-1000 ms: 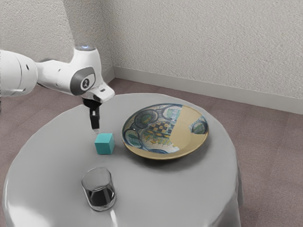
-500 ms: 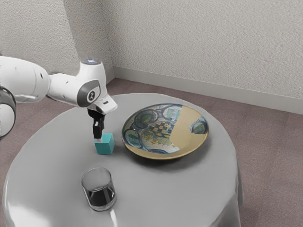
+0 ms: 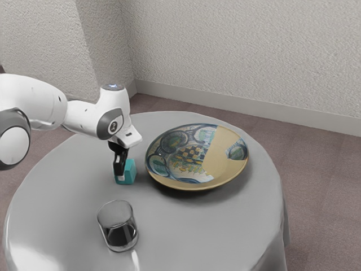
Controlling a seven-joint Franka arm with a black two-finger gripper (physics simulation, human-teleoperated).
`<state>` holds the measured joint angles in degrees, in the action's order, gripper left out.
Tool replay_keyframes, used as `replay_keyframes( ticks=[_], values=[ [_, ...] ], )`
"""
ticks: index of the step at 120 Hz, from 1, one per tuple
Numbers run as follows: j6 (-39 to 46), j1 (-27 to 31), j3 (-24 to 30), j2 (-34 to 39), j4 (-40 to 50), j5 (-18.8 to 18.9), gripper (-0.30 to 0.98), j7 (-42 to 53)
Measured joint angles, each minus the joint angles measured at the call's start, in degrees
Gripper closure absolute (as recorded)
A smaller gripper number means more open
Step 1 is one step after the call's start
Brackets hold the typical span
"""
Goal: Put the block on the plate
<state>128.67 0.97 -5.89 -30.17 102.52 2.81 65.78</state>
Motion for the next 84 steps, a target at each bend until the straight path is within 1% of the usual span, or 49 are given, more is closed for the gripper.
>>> replay_keyframes(
  ticks=[8,12,32,48,63,73,84],
  values=[
    [0.35,0.0,0.0,0.03,-0.01,0.04,0.33,0.11],
    [0.54,0.0,0.0,0.05,-0.01,0.11,0.35,0.12],
    [0.7,0.0,0.0,1.94,0.9,0.25,0.34,0.13],
    [0.52,0.08,0.0,7.18,3.92,0.23,0.33,0.19],
    [0.26,-0.03,0.0,13.49,6.25,0.24,0.33,0.28],
    [0.1,-0.72,0.0,15.86,6.16,0.22,0.32,0.34],
    [-0.02,-2.82,0.05,15.95,3.72,0.12,0.32,0.39]
  ],
)
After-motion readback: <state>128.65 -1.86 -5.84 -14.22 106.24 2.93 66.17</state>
